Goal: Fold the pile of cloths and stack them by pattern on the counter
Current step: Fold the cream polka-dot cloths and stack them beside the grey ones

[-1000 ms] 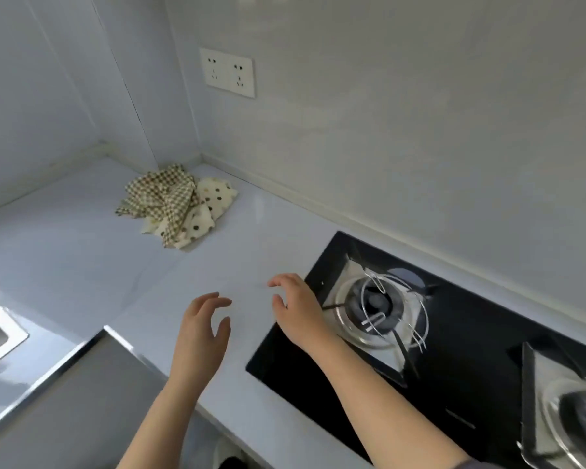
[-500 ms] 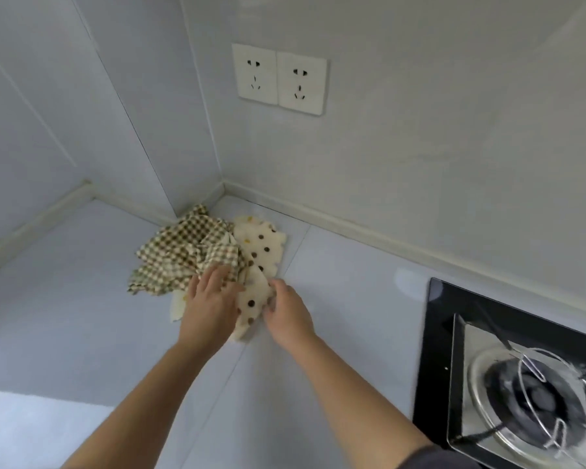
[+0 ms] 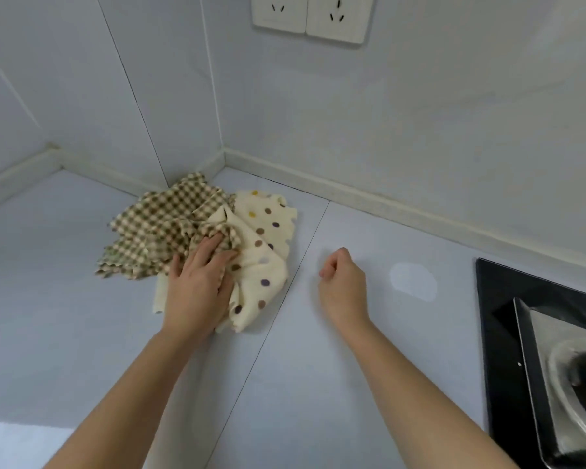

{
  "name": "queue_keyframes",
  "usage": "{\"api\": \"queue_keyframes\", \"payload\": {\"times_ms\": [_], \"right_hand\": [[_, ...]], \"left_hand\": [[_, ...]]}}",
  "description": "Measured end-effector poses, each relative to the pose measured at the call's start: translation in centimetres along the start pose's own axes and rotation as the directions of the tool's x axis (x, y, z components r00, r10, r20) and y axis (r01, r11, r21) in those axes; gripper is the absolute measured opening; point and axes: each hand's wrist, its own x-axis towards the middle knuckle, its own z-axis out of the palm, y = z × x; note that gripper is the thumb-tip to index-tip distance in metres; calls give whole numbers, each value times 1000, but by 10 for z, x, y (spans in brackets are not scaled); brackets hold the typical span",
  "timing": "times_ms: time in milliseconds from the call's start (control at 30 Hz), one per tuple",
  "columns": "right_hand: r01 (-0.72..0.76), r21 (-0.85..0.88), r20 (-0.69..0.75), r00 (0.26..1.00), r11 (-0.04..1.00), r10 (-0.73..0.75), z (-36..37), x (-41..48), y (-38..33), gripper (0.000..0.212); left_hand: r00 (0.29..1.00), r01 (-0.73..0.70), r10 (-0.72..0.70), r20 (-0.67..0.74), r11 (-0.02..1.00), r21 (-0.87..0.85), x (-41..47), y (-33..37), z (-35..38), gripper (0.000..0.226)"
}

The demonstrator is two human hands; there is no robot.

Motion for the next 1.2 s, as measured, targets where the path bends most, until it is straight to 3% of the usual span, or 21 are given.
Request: {"api": "queue_keyframes", "payload": {"times_ms": [100,200,267,400,500,633,733,900,1033,1100,1133,1200], "right_hand": [[112,-64,135,986,992,-102,4,-1,-7,8],[299,-191,286,928,935,-238,27,-5,-19,16],[353,-235,218,927,906,-305,32,-10,-19,5],[330,-133,84,943,935,-321,18,-24,-8,11],[279,-92,-2,960,956,-280,-5,-42,9,19],[171,8,-90,981,985,-169,-35,-90,36,10],[124,162,-190,977,979,-92,-49,-128,44,11],[57,401,-284,957,914,65,-68,-162,52,12],[41,424,-252,965,905,74,-66,-167,54,9],[52,431,-243,968,901,60,-64,-163,54,6],[73,396,-278,959,915,44,-63,-162,55,6],[148,132,-429,900,980,-78,-64,-166,56,15]], "left_hand": [[995,-95,94,-39,995,-29,-2,-3,5,45],[988,-137,134,-80,990,-30,-6,-3,8,47],[986,-128,127,-109,992,0,-11,-5,7,49],[989,-91,99,-109,993,78,-13,-4,1,36],[991,-51,68,-111,987,152,-16,-6,-5,34],[990,-30,53,-130,985,171,-34,-15,-8,38],[956,-179,206,-206,973,142,-48,2,-7,36],[897,-443,443,-1,897,7,-75,28,0,34],[853,-515,521,27,850,-107,-83,39,0,43],[817,-576,576,-32,809,-117,-86,47,1,20],[801,-598,593,-77,796,-89,-87,50,1,11],[796,-600,582,-166,795,-86,-90,53,-2,7]]}}
